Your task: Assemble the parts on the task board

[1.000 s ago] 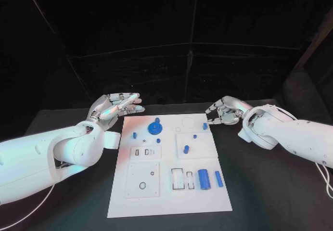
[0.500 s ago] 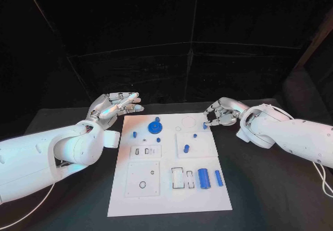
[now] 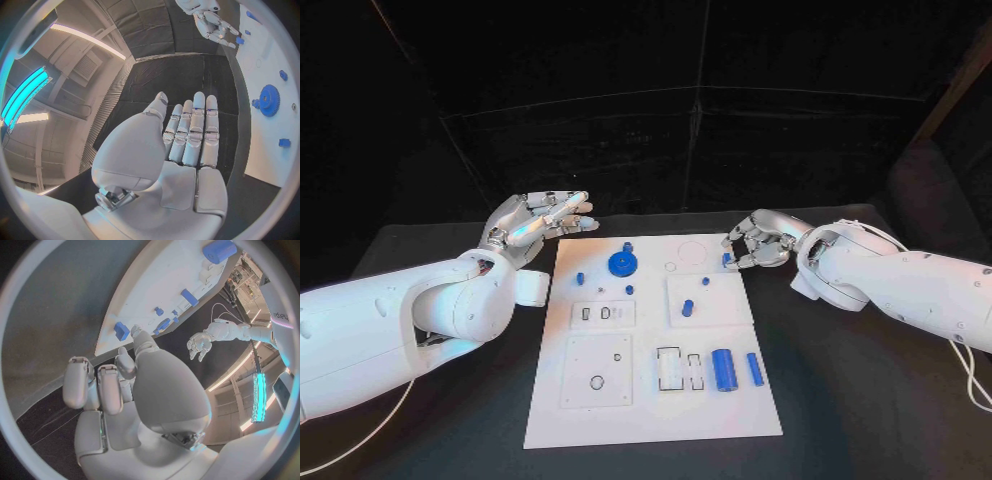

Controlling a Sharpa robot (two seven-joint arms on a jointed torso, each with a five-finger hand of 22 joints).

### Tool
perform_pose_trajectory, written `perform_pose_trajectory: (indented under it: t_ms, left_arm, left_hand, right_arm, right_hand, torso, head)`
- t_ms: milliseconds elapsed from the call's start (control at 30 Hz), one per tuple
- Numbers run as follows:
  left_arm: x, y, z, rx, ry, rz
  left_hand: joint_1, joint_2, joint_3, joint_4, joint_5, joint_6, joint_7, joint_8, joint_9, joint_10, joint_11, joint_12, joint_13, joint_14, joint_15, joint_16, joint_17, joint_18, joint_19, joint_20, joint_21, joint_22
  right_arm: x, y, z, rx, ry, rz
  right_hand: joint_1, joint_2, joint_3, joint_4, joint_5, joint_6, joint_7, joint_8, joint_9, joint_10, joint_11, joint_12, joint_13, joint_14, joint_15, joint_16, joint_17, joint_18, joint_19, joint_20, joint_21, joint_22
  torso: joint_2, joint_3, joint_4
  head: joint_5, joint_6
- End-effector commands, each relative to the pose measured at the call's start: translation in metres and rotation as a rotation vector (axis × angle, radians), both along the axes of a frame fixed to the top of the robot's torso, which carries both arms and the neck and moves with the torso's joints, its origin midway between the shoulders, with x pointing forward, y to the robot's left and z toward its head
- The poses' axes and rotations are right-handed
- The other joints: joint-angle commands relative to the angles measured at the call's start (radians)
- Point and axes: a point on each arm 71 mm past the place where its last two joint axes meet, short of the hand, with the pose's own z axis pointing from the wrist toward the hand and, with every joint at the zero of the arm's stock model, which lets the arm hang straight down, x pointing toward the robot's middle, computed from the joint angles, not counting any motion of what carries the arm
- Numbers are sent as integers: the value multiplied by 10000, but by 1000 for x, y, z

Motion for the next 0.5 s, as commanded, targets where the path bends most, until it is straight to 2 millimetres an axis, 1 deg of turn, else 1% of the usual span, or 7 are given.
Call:
perform_pose_trajectory:
  t_ms: [33,200,267,500]
  left_arm:
    - [0,-1,1,-40,-119,-120]
    - [0,-1,1,-37,-114,-113]
    - [0,-1,1,-37,-110,-114]
    - [0,-1,1,-33,-100,-108]
  left_hand:
    - [8,64,14,-70,-29,68,-3,-47,-5,56,-19,-56,5,46,25,-23,16,152,71,7,17,-8]
    - [8,64,14,-70,-29,68,-3,-47,-5,56,-19,-56,5,46,25,-23,16,152,71,7,17,-8]
    - [8,66,14,-75,-29,71,-4,-53,-5,60,-19,-66,4,43,26,-37,16,151,72,6,11,-13]
    - [8,66,14,-78,-29,72,-4,-56,-5,62,-19,-70,4,41,26,-45,17,150,72,6,9,-15]
  right_arm:
    - [0,-1,-2,-236,169,-11]
    - [0,-2,-5,-254,181,-127]
    - [1,-2,-6,-239,133,-197]
    - [2,-3,-7,-179,24,-342]
  right_hand:
    - [-57,24,-42,-1,59,84,-17,58,12,60,-3,54,16,564,-34,51,166,48,53,37,0,24]
    - [-60,50,-41,3,64,97,-19,66,13,68,-6,64,25,568,-36,58,183,43,72,36,9,49]
    - [-57,88,-32,5,70,110,-21,74,15,80,-9,78,39,571,-39,62,192,40,82,35,14,63]
    - [-62,190,-8,20,91,133,-20,89,15,131,-12,144,112,581,-43,80,234,31,118,31,31,108]
  torso:
    - [1,5,-2]
    - [3,3,-2]
    - [6,4,6]
    - [0,0,2]
  head:
    - [-11,-12]
    - [-10,-14]
    - [-17,-21]
    - [-24,-26]
